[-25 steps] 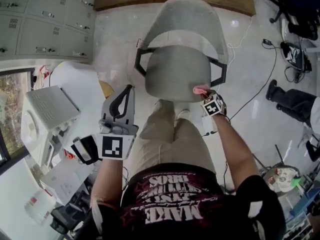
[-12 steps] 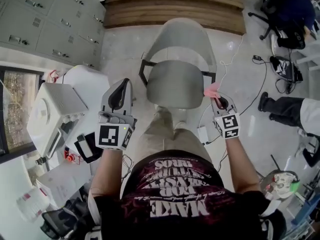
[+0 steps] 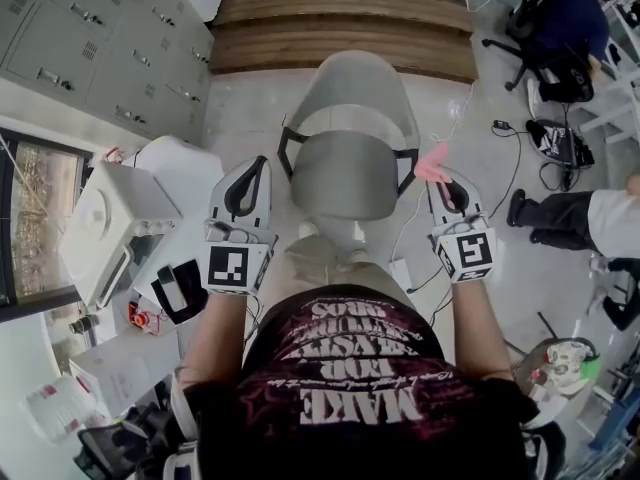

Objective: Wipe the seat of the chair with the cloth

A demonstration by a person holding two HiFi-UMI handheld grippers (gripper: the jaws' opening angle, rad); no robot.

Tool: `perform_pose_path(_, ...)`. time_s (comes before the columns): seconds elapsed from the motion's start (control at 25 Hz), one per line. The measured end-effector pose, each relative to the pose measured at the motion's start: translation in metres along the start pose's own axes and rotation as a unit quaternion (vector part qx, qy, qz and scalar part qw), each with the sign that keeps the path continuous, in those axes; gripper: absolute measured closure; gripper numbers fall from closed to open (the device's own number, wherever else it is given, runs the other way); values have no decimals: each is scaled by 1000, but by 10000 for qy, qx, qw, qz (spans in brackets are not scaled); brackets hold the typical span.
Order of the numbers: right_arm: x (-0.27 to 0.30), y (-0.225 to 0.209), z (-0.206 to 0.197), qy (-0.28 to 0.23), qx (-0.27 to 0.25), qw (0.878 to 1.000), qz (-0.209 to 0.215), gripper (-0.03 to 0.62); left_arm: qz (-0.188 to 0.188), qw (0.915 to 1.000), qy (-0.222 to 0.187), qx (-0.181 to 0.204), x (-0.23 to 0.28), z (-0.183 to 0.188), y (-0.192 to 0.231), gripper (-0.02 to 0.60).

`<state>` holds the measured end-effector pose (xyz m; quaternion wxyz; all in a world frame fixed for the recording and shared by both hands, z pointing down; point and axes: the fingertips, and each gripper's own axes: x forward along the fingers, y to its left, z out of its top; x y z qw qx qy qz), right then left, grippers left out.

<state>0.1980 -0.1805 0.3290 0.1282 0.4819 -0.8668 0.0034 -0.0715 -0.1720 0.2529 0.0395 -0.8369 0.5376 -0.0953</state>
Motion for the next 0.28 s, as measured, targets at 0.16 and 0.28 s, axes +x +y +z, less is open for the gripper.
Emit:
perform_pose_path(0.16,-2,8,14,-79,101,9999,-48,566,-113,9999,-111,35,-3,11,-2,578)
perform_pose_path(0.28,-4,16,23,-78,116,9999,-51,566,-164,9996,-203,80,-6,20,2,578)
